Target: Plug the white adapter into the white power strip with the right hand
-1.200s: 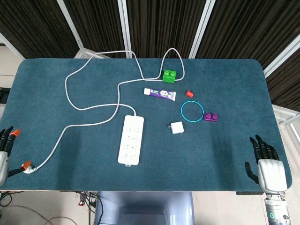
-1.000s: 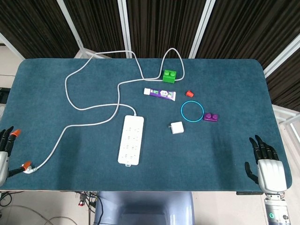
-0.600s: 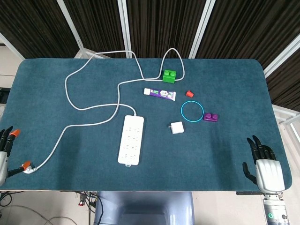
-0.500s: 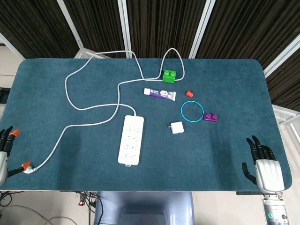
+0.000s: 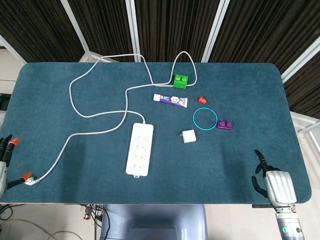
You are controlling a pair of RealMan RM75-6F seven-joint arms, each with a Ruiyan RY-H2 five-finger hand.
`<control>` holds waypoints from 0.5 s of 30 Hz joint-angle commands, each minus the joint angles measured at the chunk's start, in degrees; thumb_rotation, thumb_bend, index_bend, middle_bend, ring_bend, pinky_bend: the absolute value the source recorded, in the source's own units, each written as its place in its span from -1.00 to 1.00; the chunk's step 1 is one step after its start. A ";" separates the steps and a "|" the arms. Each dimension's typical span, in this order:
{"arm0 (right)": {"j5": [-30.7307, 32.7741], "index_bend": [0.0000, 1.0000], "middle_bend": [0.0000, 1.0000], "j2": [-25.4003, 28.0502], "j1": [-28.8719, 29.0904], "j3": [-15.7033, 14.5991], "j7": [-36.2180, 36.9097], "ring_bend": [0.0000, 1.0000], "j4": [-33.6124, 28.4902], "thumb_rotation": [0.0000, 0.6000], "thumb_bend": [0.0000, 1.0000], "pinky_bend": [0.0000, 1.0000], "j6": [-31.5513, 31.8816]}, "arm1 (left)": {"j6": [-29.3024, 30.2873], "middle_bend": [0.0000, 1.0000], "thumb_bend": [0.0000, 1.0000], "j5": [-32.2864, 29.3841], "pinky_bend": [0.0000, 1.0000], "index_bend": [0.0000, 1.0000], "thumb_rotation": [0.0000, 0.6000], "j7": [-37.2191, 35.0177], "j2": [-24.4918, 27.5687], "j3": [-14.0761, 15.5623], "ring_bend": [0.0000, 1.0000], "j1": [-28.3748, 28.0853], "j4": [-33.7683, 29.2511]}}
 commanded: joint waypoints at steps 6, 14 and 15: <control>3.68 -0.84 0.58 3.56 7.38 1.60 -4.65 0.66 -5.71 1.00 0.31 0.57 -13.05 | -0.14 -1.00 -0.80 0.18 -1.00 -0.76 1.00 0.04 -0.04 0.11 -1.00 -0.08 -0.04; 14.87 -0.84 0.66 3.60 15.57 5.41 -9.98 0.72 -11.27 1.00 0.62 0.59 -25.97 | -0.55 -1.00 -0.80 -0.34 -1.00 -0.76 1.00 -0.07 0.01 -0.04 -1.00 -0.21 0.07; 16.80 -0.84 0.66 3.34 16.66 5.90 -11.34 0.72 -11.70 1.00 0.62 0.59 -27.18 | -0.68 -1.00 -0.80 -0.35 -1.00 -0.76 1.00 -0.03 -0.03 -0.02 -1.00 -0.27 0.09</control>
